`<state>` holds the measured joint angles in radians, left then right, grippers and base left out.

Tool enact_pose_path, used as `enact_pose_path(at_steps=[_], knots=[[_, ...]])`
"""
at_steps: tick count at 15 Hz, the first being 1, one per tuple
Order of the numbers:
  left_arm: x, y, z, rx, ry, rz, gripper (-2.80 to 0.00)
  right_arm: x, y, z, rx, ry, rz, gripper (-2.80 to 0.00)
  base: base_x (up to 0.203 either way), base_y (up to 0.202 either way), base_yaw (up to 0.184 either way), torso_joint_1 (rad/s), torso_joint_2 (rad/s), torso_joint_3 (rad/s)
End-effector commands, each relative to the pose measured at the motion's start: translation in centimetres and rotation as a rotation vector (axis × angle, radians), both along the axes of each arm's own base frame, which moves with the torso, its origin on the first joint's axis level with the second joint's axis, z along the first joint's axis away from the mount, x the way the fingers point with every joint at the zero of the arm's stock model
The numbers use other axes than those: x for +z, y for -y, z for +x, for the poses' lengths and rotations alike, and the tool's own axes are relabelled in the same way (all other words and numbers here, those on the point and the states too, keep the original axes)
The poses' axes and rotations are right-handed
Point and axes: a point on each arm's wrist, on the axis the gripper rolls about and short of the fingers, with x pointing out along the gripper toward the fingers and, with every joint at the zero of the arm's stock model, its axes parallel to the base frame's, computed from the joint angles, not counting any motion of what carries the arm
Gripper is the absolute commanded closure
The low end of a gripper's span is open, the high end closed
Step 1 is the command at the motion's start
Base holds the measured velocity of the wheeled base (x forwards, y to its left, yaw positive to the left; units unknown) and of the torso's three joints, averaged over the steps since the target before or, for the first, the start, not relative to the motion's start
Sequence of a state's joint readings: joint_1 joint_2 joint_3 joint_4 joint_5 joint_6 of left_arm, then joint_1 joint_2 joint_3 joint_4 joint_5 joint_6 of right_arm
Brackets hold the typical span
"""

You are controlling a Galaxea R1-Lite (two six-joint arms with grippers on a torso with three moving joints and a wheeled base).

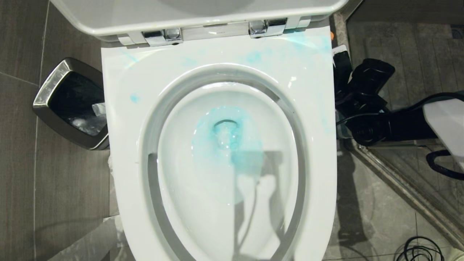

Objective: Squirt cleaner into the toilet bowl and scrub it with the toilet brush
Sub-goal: Place the cleaning agent on the floor

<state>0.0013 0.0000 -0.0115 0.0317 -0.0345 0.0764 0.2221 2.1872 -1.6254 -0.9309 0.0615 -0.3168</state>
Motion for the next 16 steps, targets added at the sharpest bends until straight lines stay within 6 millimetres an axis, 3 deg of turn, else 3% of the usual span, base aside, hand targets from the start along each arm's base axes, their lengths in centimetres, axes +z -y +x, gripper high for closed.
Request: enact_pose_path(at_steps=[1, 6, 16], knots=[[0.0, 0.0, 0.0, 0.000, -0.003, -0.001, 0.00, 0.1, -0.1, 0.5, -0.001, 0.022, 0.003, 0.00, 0.000, 0.000, 0.000, 0.002, 0.00, -0.144], [0.0, 0.0, 0.0, 0.011, -0.003, -0.047, 0.00, 0.2, -0.4, 2.2, -0.006, 0.074, 0.018, 0.00, 0.000, 0.000, 0.000, 0.001, 0.00, -0.027], [0.0, 0.0, 0.0, 0.011, -0.003, -0.047, 0.00, -2.8, -0.5, 4.9, -0.019, 0.064, 0.023, 0.00, 0.000, 0.000, 0.000, 0.000, 0.00, 0.000]])
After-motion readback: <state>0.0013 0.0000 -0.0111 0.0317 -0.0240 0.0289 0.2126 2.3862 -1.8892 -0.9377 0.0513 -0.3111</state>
